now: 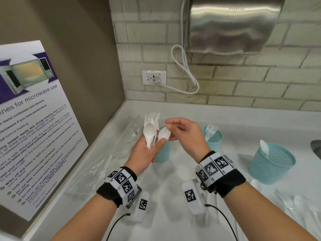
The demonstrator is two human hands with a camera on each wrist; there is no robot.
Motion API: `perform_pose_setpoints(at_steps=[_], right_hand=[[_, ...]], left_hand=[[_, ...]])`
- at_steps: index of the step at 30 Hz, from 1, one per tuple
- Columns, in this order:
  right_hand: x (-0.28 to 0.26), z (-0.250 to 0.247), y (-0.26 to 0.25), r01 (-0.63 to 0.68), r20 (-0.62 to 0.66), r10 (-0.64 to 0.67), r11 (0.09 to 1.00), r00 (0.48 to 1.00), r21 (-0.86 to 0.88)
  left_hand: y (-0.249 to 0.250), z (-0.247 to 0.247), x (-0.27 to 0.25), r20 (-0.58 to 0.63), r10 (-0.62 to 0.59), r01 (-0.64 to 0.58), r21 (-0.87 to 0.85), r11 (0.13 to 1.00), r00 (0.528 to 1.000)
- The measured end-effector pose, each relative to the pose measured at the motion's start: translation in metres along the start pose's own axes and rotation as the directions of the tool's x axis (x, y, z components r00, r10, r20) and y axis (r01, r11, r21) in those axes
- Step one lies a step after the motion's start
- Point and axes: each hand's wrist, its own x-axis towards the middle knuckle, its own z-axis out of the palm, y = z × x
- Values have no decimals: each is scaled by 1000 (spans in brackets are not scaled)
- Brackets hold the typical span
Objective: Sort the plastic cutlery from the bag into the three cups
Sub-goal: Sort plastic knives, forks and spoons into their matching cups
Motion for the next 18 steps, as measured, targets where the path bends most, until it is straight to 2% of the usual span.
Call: perform_pose_setpoints(at_steps=[2, 5, 10, 15, 18], right_hand=[[0, 0, 2, 25, -3, -25, 998, 1000, -54], [-2, 1, 3, 61, -8, -63, 987, 998, -148], [-4, 5, 1, 45, -47, -52, 989, 998, -140], [-1, 6, 3, -21, -66, 17, 997, 998, -73], [2, 2, 5, -7, -57, 2, 997, 998, -83]], left_hand=[[-1, 2, 0, 11, 0, 0, -51, 999, 1000], [-3, 3, 0, 67, 10, -8, -34, 999, 998], [-1, 8, 0, 170, 57, -60, 12, 998, 984], [-7, 8, 1, 146, 51, -66, 98, 993, 988], [-7, 7, -2, 117, 24, -28, 28, 999, 993]])
